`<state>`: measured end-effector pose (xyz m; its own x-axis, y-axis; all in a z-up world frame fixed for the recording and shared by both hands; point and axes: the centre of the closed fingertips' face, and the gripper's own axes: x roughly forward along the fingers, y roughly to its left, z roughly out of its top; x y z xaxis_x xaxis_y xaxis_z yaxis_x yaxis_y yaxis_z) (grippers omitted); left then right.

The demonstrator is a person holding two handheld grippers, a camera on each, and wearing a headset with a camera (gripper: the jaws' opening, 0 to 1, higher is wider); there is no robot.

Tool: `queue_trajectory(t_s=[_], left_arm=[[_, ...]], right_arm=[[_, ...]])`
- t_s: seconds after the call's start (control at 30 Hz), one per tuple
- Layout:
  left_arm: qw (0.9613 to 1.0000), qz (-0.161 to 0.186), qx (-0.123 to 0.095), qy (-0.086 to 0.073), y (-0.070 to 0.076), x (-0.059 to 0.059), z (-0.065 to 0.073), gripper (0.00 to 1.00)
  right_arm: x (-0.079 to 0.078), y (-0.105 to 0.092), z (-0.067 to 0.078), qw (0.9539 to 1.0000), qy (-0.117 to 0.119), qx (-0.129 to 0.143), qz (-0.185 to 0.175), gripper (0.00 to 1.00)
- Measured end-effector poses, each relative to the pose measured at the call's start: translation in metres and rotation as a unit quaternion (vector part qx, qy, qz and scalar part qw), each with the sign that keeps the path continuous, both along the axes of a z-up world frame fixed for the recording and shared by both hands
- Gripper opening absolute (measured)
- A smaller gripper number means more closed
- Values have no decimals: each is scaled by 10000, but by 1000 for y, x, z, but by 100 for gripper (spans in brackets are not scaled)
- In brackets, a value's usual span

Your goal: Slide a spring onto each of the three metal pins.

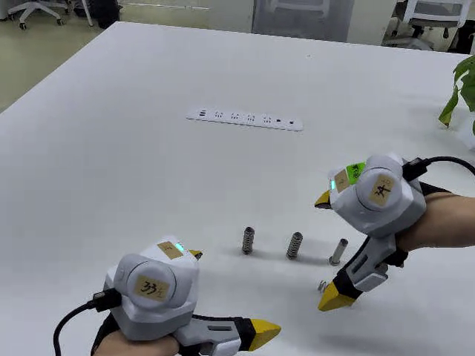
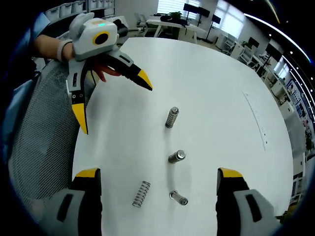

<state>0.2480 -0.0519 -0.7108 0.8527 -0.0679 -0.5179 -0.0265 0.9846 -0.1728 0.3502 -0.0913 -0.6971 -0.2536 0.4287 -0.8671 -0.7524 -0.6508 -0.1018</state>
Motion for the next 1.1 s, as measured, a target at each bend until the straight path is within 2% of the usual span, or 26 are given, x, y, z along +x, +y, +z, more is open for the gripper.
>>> queue_trajectory(t_s=[0.17,0.4,0.57,0.83,1.1], left_arm=[[10000,-23,-1,37,-3,1,-1,100],[10000,22,-3,53,-1,0,-2,100],[9999,109,-54,6,2,0,0,100],[10000,92,1,4,1,1,5,100],[9999,-70,105,78,10,4,2,100]], right_arm=[[2,-9,5,9992,201,185,-297,99],[18,-28,1,9965,321,290,-708,99],[22,-45,-2,9946,388,316,-905,99],[25,-65,10,9880,521,586,-1331,99],[28,-81,15,9788,671,797,-1761,99]])
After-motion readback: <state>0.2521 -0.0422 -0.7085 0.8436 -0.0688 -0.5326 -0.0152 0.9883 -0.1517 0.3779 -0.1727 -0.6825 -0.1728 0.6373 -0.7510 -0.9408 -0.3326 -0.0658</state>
